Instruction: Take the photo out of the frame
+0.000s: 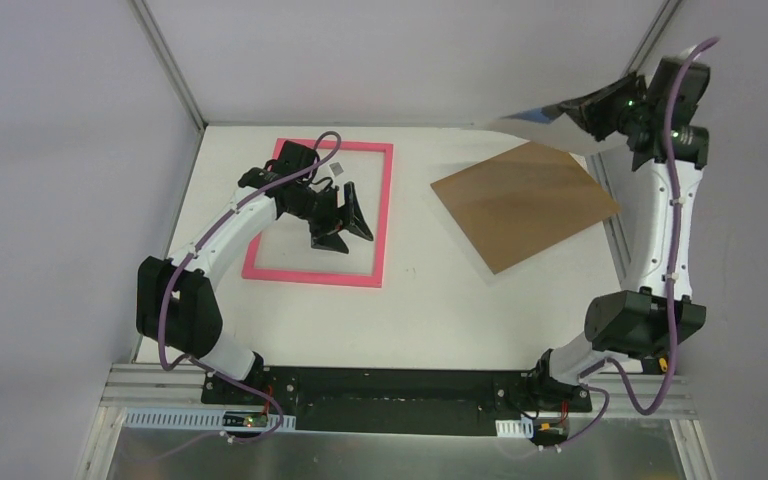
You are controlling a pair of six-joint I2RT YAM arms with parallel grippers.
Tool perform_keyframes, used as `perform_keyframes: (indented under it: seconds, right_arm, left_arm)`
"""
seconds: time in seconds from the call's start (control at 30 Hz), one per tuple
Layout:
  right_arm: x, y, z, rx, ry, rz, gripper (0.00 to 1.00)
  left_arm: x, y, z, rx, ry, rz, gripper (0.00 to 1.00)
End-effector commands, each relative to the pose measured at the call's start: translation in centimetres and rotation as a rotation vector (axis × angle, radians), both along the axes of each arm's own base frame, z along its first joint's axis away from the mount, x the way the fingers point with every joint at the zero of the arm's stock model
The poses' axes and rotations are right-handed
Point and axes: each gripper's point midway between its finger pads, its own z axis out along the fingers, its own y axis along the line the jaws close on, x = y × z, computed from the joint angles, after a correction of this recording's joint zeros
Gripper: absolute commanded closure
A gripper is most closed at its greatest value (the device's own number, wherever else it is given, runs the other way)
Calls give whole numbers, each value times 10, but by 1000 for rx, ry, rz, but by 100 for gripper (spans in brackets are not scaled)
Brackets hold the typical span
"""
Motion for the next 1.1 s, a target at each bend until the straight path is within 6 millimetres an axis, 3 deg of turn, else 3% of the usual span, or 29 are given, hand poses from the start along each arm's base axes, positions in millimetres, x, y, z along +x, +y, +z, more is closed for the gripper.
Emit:
perform_keyframes:
  seconds: [0.0,0.2,0.3,0.43,0.57,0.7,1.0,1.07]
  right_arm:
    - [-1,11,-74,100,59,8,100]
    - [-21,10,-229,194,278,-79,100]
    - [-36,6,-272,235,326,-172,100]
    - [-54,-5,-313,207,420,-270,100]
    - [-65,-15,-335,168,475,-331,100]
    - [-58,-4,-349,181,506,-259,100]
    - [-70,1,-361,124,571,-230,100]
    - [-81,-3,-361,74,635,-234,69]
  left_arm:
    - [-6,7,7,3,-18,-5,26]
    - [-8,7,9,-6,-7,-4,26]
    - [-10,7,9,-5,-2,-4,26]
    - [-13,9,7,3,3,-4,26]
    - [-16,11,5,14,6,-7,25]
    - [-18,12,3,18,11,-11,26]
    - [-19,12,3,19,12,-20,25]
    - [-19,12,2,17,16,-23,25]
